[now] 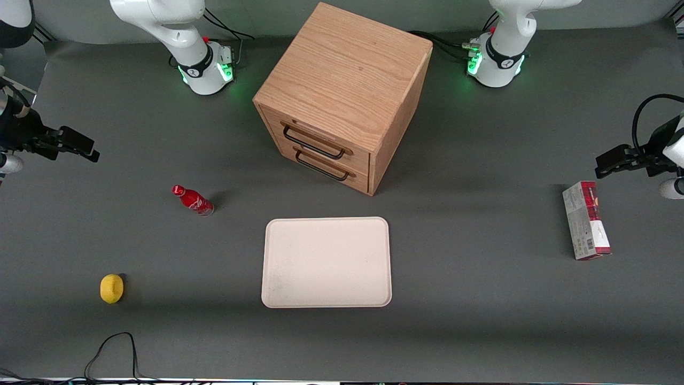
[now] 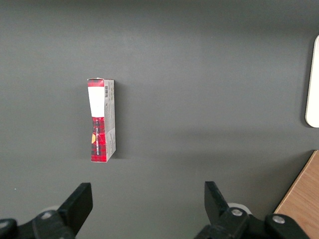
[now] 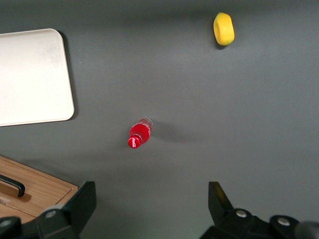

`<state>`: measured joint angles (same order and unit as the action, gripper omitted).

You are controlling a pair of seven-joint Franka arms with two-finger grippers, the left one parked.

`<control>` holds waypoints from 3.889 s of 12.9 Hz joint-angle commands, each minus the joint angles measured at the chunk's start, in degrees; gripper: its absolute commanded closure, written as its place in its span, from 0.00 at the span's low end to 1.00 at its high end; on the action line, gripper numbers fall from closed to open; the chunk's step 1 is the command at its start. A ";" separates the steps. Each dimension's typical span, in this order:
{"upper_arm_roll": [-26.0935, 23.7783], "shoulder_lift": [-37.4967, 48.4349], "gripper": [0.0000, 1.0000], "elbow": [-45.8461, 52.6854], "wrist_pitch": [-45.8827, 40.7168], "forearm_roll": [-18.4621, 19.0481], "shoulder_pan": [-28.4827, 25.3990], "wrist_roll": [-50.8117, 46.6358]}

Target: Open upper drawer

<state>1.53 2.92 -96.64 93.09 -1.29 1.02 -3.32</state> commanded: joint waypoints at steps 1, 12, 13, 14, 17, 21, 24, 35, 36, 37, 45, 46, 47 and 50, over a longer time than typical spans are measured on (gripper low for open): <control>-0.74 -1.16 0.00 2.51 -1.60 0.32 0.56 -0.81; -33.67 -17.24 0.00 17.62 -0.98 6.65 -0.32 18.94; -34.83 -17.33 0.00 17.63 -0.98 6.48 -0.49 19.06; -35.01 -17.59 0.00 17.28 -0.81 6.13 -1.11 18.97; -36.50 -20.14 0.00 16.93 -1.15 -0.44 -1.55 20.63; -37.56 -22.61 0.00 13.95 0.15 -4.42 -2.16 20.64; -37.65 -21.99 0.00 9.20 4.81 -4.42 -3.13 19.94; -38.79 -20.85 0.00 -3.72 18.70 -3.72 -3.57 19.67; -38.79 -20.85 0.00 -4.34 19.84 -3.37 -3.57 19.67; -38.79 -20.94 0.00 -4.95 20.81 -3.37 -3.57 19.67; -38.62 -23.13 0.00 -4.44 23.45 -0.39 -3.22 19.85; -38.62 -23.74 0.00 -4.08 23.45 0.84 -2.96 19.93; -38.36 -24.71 0.00 -2.95 23.45 1.11 -2.78 20.28; -37.92 -27.52 0.00 1.27 23.28 3.12 -2.61 20.11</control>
<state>-36.77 -20.80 -99.49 115.95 -0.82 -1.92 15.86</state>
